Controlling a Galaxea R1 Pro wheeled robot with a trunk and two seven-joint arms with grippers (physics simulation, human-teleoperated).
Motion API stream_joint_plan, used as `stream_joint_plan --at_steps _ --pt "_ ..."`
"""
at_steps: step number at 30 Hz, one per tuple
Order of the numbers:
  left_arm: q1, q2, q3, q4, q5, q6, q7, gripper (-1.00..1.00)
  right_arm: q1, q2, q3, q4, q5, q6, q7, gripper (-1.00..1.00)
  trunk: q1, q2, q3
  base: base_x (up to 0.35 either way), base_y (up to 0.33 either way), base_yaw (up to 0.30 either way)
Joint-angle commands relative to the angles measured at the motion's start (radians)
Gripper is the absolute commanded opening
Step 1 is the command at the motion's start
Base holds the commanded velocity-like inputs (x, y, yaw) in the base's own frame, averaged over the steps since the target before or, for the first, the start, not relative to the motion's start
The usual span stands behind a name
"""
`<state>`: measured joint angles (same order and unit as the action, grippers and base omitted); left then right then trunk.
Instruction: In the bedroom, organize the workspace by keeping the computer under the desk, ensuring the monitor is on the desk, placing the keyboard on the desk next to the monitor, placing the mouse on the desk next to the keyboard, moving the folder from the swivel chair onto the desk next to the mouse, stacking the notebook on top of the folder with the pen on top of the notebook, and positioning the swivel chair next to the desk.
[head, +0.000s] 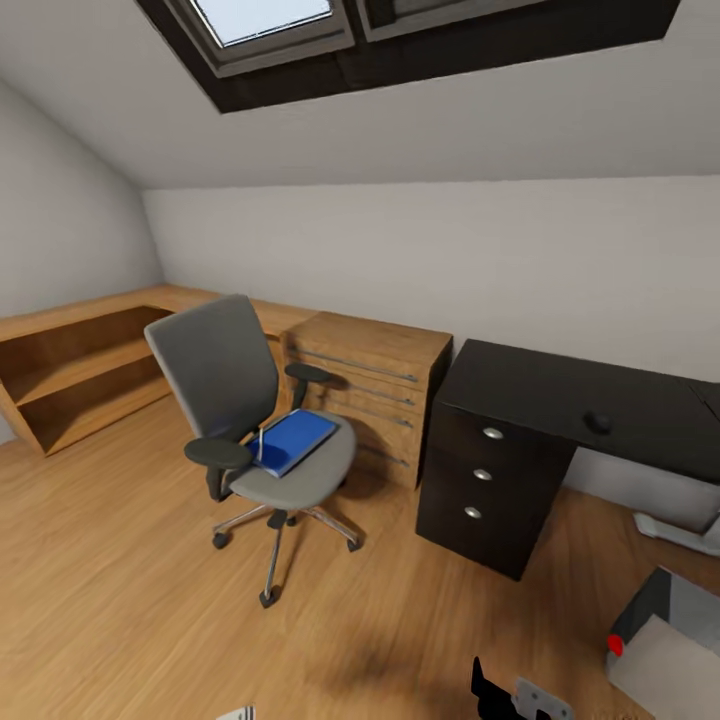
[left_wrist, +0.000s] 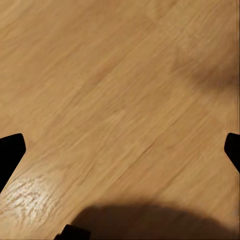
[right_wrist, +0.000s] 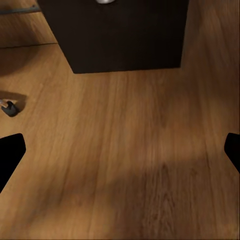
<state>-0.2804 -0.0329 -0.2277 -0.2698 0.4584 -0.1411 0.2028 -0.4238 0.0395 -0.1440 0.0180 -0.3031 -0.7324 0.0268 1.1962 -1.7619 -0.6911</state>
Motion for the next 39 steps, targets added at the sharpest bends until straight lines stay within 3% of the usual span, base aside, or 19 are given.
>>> stream_joint_plan --at_steps 1,20,25,27,30,34,39 --pt "0.000 0.001 -0.009 0.000 0.008 -0.003 0.006 1.00 -0.001 0.000 -0.008 0.002 0.002 -0.004 0.003 1.00 -0.004 0.007 0.002 0.000 0.000 -0.267" --pt "0.000 -0.003 -0.007 -0.002 0.004 -0.016 0.004 1.00 -0.001 -0.004 -0.008 0.000 0.051 -0.023 -0.004 1.00 -0.077 0.140 0.062 0.000 0.000 -0.267" --pt "0.000 -0.003 -0.006 -0.002 0.005 -0.066 0.005 1.00 0.010 0.002 -0.007 0.000 0.053 -0.105 -0.042 1.00 -0.096 0.175 0.080 0.000 0.000 -0.266" --pt "0.000 -0.004 -0.007 -0.002 0.004 -0.100 0.005 1.00 0.019 0.013 -0.003 0.000 0.071 -0.171 -0.078 1.00 -0.104 0.189 0.087 0.000 0.000 -0.265" --pt "0.000 -0.005 -0.007 -0.002 0.004 -0.120 0.005 1.00 0.043 0.028 -0.001 0.001 0.143 -0.257 -0.110 1.00 -0.115 0.210 0.098 0.000 0.000 -0.264" --pt "0.000 -0.004 -0.007 -0.001 0.004 -0.126 0.006 1.00 0.055 0.033 0.000 0.003 0.216 -0.297 -0.122 1.00 -0.131 0.238 0.113 0.000 0.000 -0.263" --pt "0.000 -0.005 -0.008 -0.001 0.003 -0.128 0.005 1.00 0.059 0.056 -0.001 0.003 0.242 -0.308 -0.126 1.00 -0.146 0.266 0.128 0.000 0.000 -0.261"
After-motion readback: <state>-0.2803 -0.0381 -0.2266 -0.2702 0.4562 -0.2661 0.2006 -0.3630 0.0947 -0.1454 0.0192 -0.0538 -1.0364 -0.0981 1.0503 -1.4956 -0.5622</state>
